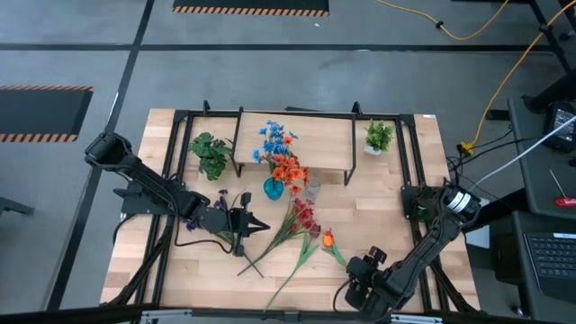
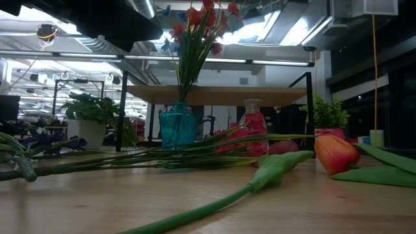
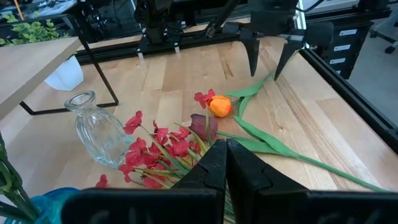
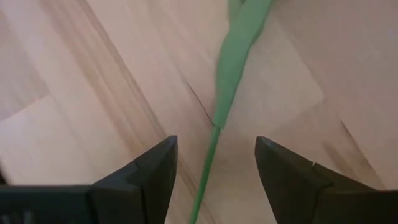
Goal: Pick and place flowers into a vace then onto a shelf
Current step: Put the orange flower into the blue vase
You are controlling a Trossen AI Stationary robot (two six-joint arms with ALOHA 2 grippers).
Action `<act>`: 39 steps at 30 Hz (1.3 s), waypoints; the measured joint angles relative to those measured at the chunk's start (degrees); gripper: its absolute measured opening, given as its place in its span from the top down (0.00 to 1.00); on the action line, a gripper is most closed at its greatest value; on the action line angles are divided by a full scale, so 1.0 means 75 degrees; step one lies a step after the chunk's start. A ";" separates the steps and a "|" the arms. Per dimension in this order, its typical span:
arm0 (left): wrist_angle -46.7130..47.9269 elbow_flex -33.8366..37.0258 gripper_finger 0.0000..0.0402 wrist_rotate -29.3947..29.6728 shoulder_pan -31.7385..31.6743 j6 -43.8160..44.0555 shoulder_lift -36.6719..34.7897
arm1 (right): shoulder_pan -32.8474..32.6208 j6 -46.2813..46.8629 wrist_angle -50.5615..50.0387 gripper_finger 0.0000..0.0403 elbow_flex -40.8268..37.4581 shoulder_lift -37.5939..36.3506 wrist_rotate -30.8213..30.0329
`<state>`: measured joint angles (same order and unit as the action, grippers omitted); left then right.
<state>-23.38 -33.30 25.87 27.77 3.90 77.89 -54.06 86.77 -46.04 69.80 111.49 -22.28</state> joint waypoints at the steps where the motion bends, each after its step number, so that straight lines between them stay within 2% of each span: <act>1: 0.0000 0.0000 0.99 0.0000 0.0000 -0.0002 0.0000 | 0.0021 0.0020 0.0003 0.46 0.0000 0.0011 0.0006; 6: 0.0000 0.0000 0.99 0.0000 0.0000 -0.0004 0.0000 | 0.0151 0.0028 -0.0013 0.47 0.0000 0.0015 0.0006; 19: 0.0000 0.0000 0.99 0.0000 0.0003 -0.0008 0.0000 | 0.0308 0.0107 -0.0076 0.59 0.0000 0.0022 0.0225; 39: 0.0000 0.0000 0.99 0.0000 0.0006 -0.0006 0.0000 | 0.0294 0.0118 0.0031 0.61 0.0020 0.0283 -0.0029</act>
<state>-23.38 -33.30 25.87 27.81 3.85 77.89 -51.86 87.65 -45.81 69.95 113.61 -22.50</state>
